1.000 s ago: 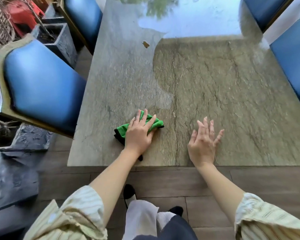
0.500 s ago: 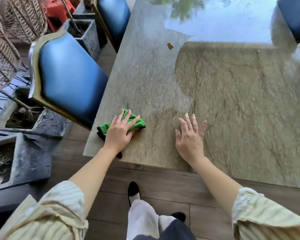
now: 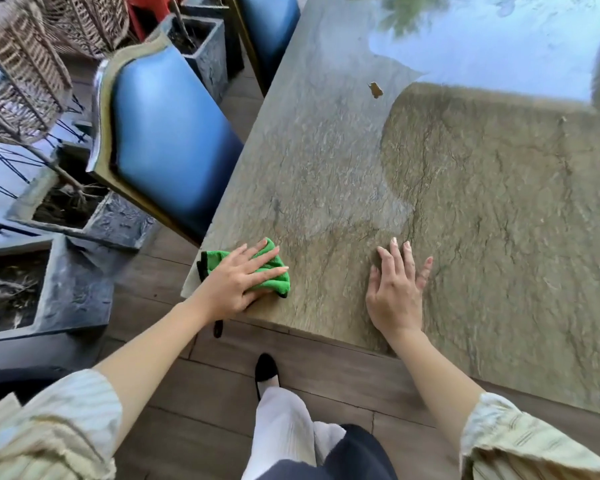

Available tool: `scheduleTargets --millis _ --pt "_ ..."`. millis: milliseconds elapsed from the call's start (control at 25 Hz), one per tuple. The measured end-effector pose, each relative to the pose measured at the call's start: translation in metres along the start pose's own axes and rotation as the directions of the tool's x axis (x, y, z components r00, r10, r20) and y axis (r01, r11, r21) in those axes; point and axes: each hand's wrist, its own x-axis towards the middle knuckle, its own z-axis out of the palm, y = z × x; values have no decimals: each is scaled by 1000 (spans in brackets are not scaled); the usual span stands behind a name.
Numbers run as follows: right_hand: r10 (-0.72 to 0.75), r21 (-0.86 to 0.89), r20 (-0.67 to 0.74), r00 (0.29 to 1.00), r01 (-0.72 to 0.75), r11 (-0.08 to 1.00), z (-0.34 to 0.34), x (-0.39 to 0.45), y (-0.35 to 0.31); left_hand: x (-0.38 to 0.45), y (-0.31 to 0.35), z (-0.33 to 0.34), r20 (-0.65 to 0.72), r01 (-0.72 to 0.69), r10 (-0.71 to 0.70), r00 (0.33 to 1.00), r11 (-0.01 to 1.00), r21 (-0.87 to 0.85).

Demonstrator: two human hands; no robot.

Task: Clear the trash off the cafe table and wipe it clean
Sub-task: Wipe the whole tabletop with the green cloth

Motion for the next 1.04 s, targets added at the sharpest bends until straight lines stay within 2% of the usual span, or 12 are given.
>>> scheduleTargets --millis 80,200,280,320,360,440,520,560,640,800,920,1040 --pt "2 -6 -1 1000 -2 1000 1 1 0 7 -3 0 -97 285 -285 954 958 -10" --pt "5 3 -1 1000 -5 1000 0 0 1 18 27 7 -233 726 -718 656 685 -67" --pt "6 17 -10 1000 -6 1000 -1 -1 0 25 53 15 -261 852 -842 471 511 -111" --pt "9 24 -12 1000 -8 1000 -2 -1 -1 27 62 18 -260 872 -863 433 474 -122" --pt "12 30 -12 1000 -11 999 -2 -1 -1 26 65 19 -249 868 -860 446 483 -112" --pt "13 30 -14 1000 -12 999 -3 -1 -2 18 53 18 -214 726 -719 662 685 -54" --pt "12 24 -14 1000 -11 1000 -4 -1 -2 10 17 10 -149 377 -377 914 926 -29" --pt "16 34 -13 1000 -16 999 -4 0 -3 10 -6 3 -102 205 -211 972 977 -60" --pt "40 79 -23 999 -38 996 -5 1 -5 19 -44 -11 -27 1 -4 1000 990 -139" --pt "218 206 -73 973 -199 958 -8 12 -22 70 -90 -20 22 -142 145 989 984 -111" --pt "342 265 -139 929 -298 917 -4 36 -53 124 -118 -22 16 -11 12 1000 995 -100" --pt "495 360 -184 849 -411 838 5 60 -78 174 -117 -21 3 344 -345 939 936 -75"
